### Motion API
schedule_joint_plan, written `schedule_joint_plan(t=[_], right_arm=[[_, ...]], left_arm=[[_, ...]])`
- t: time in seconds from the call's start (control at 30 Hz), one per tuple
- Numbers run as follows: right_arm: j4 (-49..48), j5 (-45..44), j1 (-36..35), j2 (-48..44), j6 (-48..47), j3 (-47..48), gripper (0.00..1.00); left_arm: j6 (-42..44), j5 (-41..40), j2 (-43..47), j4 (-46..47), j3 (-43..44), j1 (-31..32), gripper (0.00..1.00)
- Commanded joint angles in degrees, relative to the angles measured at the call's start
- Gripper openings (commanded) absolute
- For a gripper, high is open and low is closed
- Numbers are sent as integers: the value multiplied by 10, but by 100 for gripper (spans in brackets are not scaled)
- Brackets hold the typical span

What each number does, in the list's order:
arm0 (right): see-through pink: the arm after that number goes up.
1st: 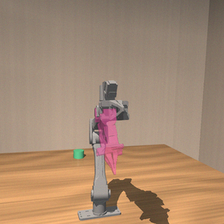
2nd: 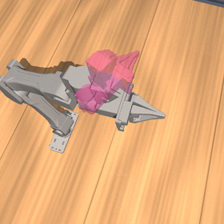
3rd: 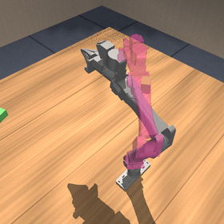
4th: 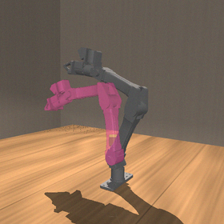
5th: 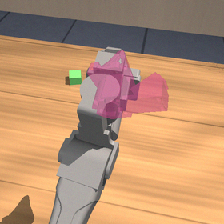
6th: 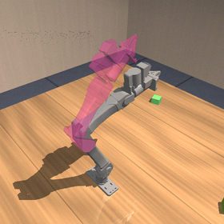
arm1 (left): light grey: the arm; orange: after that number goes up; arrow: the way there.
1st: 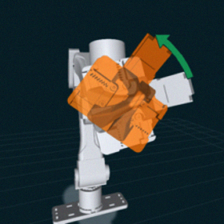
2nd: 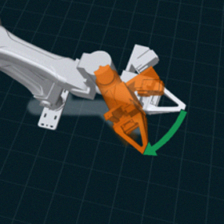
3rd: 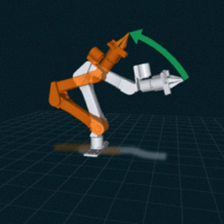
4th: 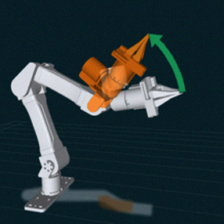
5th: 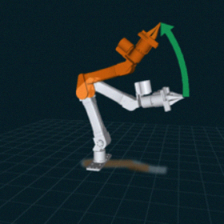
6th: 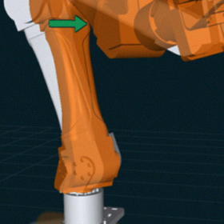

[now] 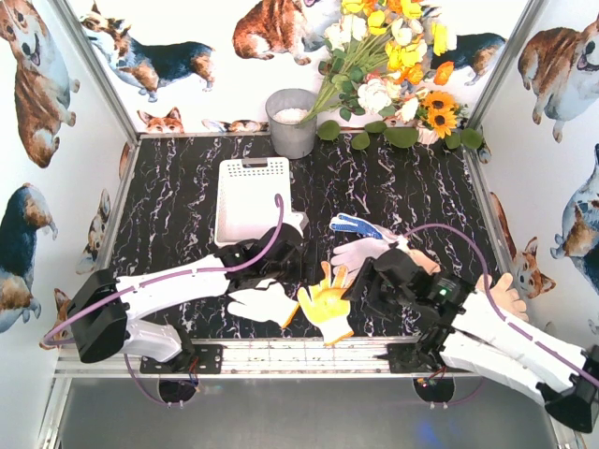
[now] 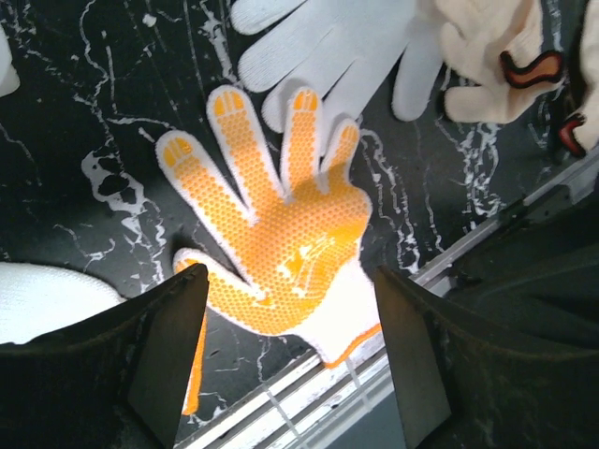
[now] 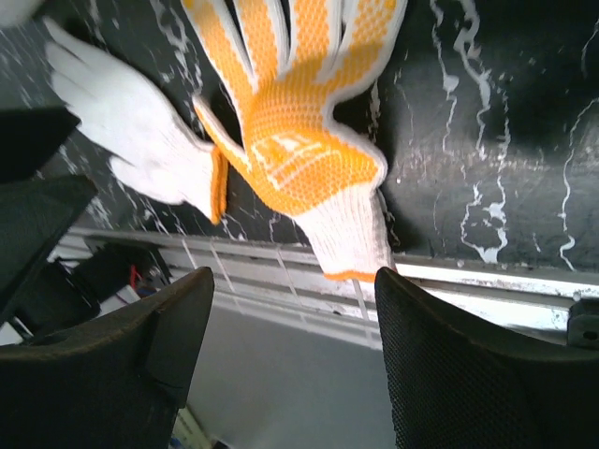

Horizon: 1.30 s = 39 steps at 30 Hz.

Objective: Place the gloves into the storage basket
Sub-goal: Place the glove at the center of the board, then adjust the glove at the center of the board.

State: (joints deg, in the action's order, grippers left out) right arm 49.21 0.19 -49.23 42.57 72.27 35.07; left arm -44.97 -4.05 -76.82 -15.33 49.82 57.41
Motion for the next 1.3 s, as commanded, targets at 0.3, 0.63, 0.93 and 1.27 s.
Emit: schedule_joint_plan(t=[0.3,0.63,0.93,1.27], right_arm=[[-141,5,55,63,-61,-34,69],[-246,12,87,95,-56,-94,65],[-317,22,90,144,-51,-109,59],[-384,14,91,185,-31,-135,53]], left_arm=[[-44,69,-39,78,-14,-1,55],[-69,47,-80,108,-28,31,44],[-84,62,-122,155,-50,38,33],[-60,32,-135,125,-60,38,30]])
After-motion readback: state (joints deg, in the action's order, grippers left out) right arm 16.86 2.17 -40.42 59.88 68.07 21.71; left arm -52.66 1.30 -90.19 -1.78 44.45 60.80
